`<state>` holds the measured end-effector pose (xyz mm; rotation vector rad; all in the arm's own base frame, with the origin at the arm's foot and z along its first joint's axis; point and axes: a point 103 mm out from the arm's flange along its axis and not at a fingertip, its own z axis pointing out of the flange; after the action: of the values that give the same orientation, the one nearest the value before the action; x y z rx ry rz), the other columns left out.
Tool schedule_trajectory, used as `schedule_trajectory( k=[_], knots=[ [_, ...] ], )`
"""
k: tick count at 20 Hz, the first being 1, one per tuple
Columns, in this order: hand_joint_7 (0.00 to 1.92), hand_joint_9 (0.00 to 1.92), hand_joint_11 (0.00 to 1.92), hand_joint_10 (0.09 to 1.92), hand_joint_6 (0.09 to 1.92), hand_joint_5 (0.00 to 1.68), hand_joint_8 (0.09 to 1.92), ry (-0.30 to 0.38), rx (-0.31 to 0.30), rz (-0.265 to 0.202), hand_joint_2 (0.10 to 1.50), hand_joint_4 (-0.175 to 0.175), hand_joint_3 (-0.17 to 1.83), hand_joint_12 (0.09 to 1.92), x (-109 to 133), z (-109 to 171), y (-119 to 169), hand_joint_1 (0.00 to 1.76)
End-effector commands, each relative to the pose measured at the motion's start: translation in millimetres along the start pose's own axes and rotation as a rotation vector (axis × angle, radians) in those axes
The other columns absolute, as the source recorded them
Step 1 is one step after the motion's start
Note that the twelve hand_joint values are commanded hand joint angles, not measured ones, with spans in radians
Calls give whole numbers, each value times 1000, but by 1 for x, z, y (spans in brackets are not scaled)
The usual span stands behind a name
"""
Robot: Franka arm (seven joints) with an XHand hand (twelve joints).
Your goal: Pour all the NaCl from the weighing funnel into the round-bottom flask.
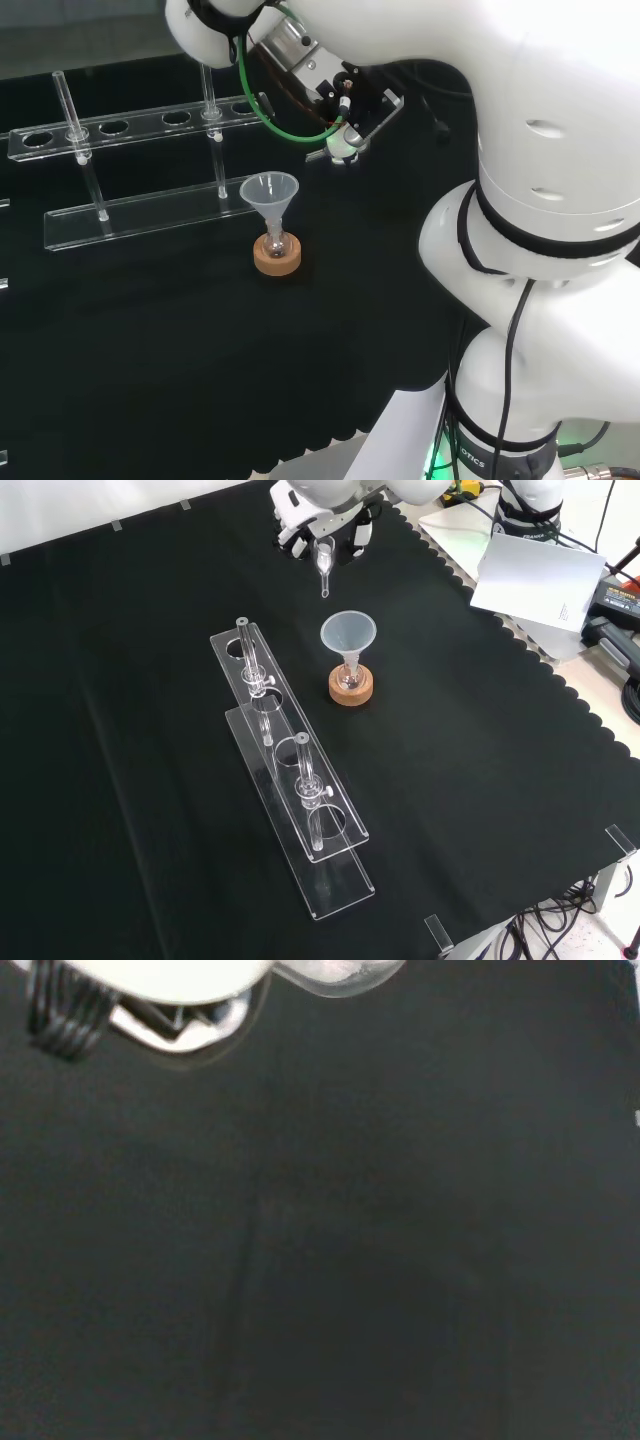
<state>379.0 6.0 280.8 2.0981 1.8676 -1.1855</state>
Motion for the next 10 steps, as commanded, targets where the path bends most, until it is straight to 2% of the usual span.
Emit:
schedule_trajectory(
  k=[1, 7, 10],
  knots=[
    [597, 871, 783, 396, 869, 1188, 662, 47, -79, -107, 642, 175, 755, 1076, 37, -15, -7, 1108],
    [598, 871, 782, 395, 871, 1186, 663, 43, -72, -118, 643, 175, 754, 1077, 41, -18, -7, 1107],
    [599, 871, 781, 395, 872, 1185, 663, 12, -60, -119, 643, 175, 754, 1078, 47, -16, -6, 1107]
  ],
)
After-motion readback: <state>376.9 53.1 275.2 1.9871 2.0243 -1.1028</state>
